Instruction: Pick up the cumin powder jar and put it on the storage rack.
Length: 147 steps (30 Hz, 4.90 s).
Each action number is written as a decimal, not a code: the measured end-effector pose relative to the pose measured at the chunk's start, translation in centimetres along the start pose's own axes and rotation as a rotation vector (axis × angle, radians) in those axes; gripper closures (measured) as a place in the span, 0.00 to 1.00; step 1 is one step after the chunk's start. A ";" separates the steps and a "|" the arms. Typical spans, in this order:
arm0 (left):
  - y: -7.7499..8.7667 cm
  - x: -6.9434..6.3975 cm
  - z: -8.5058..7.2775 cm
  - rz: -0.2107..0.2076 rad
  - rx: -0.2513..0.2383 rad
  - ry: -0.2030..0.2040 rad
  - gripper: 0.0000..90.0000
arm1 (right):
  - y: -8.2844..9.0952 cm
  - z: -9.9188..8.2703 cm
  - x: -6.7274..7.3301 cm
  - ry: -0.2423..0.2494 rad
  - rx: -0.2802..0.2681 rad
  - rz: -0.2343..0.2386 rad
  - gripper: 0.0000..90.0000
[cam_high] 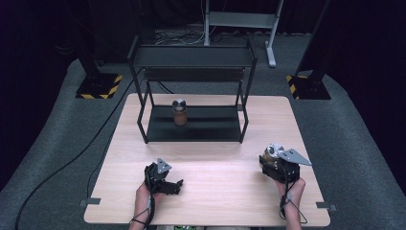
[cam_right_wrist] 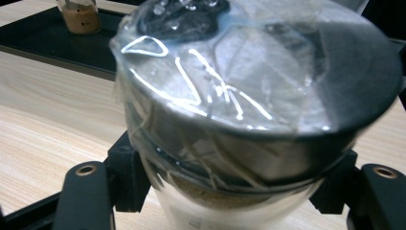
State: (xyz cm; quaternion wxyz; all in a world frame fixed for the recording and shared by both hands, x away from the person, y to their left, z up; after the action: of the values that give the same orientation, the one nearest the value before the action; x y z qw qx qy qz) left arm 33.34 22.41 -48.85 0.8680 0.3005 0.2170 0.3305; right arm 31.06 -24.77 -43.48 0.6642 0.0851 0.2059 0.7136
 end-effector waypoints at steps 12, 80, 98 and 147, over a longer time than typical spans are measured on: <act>0.0 -0.1 0.0 0.005 0.001 -0.007 0.00 | -0.4 1.1 0.7 0.024 -0.020 0.009 0.33; 0.0 -0.2 -0.1 0.007 -0.001 -0.011 0.01 | -7.8 7.1 7.6 0.131 0.008 0.144 0.33; 0.0 -0.2 -0.1 0.007 -0.004 -0.012 0.01 | -9.9 8.4 9.2 0.161 0.035 0.157 0.33; 0.0 -0.2 -0.1 0.008 -0.002 -0.017 0.01 | -14.8 10.3 11.2 0.146 0.083 0.141 0.33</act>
State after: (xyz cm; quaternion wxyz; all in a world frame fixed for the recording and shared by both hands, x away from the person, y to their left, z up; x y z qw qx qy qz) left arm 33.13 22.30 -48.84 0.8687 0.3033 0.2081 0.3318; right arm 47.51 -11.37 -41.88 0.5915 0.0745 0.2768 0.7536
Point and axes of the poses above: each handheld gripper's, and its own axes: y roughly backward along the jaws, z roughly out of its top, x roughly to its left, the point moved 7 cm from there along -y, roughly forward along the jaws, and after that the axes turned 15 degrees about -z, right-handed, at the moved point
